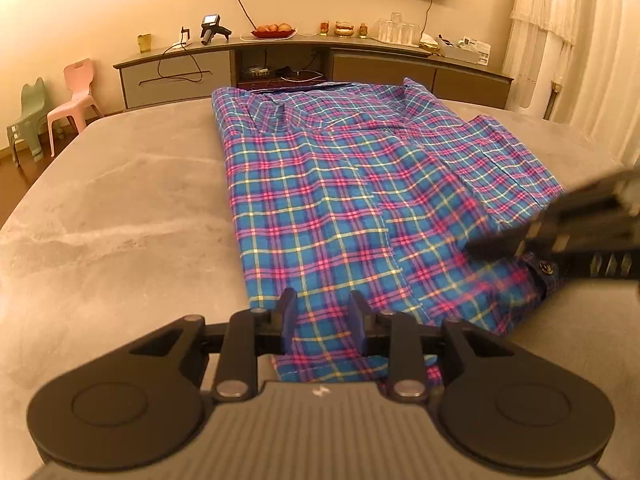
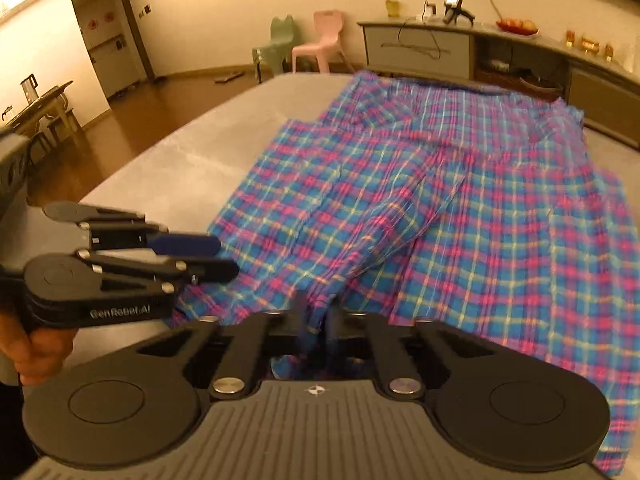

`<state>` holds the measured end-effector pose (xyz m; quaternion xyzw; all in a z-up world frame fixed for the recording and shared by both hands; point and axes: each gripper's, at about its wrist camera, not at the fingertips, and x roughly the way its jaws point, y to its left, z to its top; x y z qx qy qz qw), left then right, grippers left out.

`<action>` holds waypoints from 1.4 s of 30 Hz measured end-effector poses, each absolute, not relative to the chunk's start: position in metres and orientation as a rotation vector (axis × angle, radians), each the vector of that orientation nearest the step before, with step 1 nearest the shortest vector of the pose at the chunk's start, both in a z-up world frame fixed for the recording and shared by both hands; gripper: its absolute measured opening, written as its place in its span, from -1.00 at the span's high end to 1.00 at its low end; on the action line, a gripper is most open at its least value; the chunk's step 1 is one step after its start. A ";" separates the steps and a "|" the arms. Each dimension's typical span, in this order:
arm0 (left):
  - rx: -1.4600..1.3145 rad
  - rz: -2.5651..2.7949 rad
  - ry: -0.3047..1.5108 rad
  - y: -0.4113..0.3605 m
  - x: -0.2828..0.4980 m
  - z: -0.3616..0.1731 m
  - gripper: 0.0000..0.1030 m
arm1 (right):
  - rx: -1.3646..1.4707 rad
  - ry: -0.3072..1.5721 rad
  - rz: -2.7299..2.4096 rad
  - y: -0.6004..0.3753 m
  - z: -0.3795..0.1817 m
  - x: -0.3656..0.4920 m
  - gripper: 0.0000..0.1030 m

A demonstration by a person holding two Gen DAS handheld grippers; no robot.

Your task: Fold clothes

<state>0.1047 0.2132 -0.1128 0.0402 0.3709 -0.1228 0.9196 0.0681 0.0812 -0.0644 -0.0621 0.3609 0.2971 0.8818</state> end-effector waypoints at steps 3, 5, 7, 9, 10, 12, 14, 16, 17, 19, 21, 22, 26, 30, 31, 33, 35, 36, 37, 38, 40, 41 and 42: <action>0.096 -0.250 0.762 0.213 0.103 -0.112 0.40 | -0.463 0.570 0.449 0.090 -0.047 0.041 1.00; 0.101 -0.240 0.765 0.211 0.104 -0.111 0.40 | -0.511 0.554 0.417 0.088 -0.049 0.041 1.00; 0.111 -0.243 0.743 0.206 0.098 -0.104 0.46 | -0.448 0.608 0.413 0.078 -0.051 0.050 1.00; 0.115 -0.295 0.690 0.195 0.088 -0.092 0.45 | -0.311 0.678 0.458 0.065 -0.050 0.055 0.99; 0.120 -0.332 0.669 0.187 0.084 -0.087 0.44 | -0.262 0.715 0.486 0.060 -0.051 0.056 0.87; 0.136 -0.391 0.649 0.171 0.082 -0.081 0.39 | -0.190 0.784 0.548 0.057 -0.062 0.058 0.44; 0.168 -0.406 0.673 0.156 0.091 -0.088 0.39 | -0.166 0.824 0.577 0.057 -0.073 0.058 0.31; 0.206 -0.372 0.708 0.148 0.104 -0.100 0.39 | -0.235 0.795 0.514 0.058 -0.081 0.057 0.37; 0.219 -0.344 0.728 0.146 0.111 -0.107 0.39 | -0.248 0.787 0.489 0.057 -0.082 0.057 0.55; 0.207 -0.324 0.740 0.149 0.119 -0.111 0.39 | -0.277 0.771 0.453 0.056 -0.081 0.055 0.69; 0.211 -0.311 0.738 0.147 0.121 -0.108 0.43 | -0.294 0.757 0.459 0.058 -0.082 0.051 0.78; 0.208 -0.312 0.726 0.145 0.121 -0.106 0.45 | -0.277 0.744 0.474 0.058 -0.082 0.049 0.83; 0.162 -0.382 0.652 0.140 0.118 -0.092 0.41 | -0.234 0.689 0.539 0.065 -0.078 0.039 1.00; 0.144 -0.373 0.695 0.139 0.132 -0.095 0.46 | -0.264 0.711 0.550 0.069 -0.089 0.035 1.00; 0.139 -0.371 0.705 0.138 0.136 -0.096 0.46 | -0.264 0.711 0.555 0.067 -0.089 0.035 1.00; 0.131 -0.366 0.726 0.137 0.143 -0.098 0.46 | -0.216 0.724 0.568 0.058 -0.079 0.039 0.98; 0.085 -0.405 0.707 0.139 0.142 -0.091 0.45 | -0.162 0.696 0.555 0.047 -0.062 0.045 0.95; 0.067 -0.415 0.704 0.139 0.144 -0.089 0.49 | -0.142 0.681 0.543 0.041 -0.053 0.050 0.95; 0.064 -0.413 0.715 0.138 0.147 -0.092 0.44 | -0.123 0.684 0.526 0.037 -0.050 0.061 0.95; 0.066 -0.407 0.731 0.136 0.149 -0.097 0.42 | -0.105 0.692 0.508 0.033 -0.047 0.073 0.85; 0.071 -0.395 0.762 0.133 0.155 -0.106 0.43 | -0.045 0.734 0.497 0.026 -0.047 0.105 0.68; 0.070 -0.397 0.769 0.132 0.156 -0.108 0.43 | -0.009 0.757 0.490 0.023 -0.048 0.121 0.59; 0.071 -0.400 0.767 0.133 0.157 -0.108 0.43 | 0.027 0.777 0.485 0.021 -0.049 0.136 0.56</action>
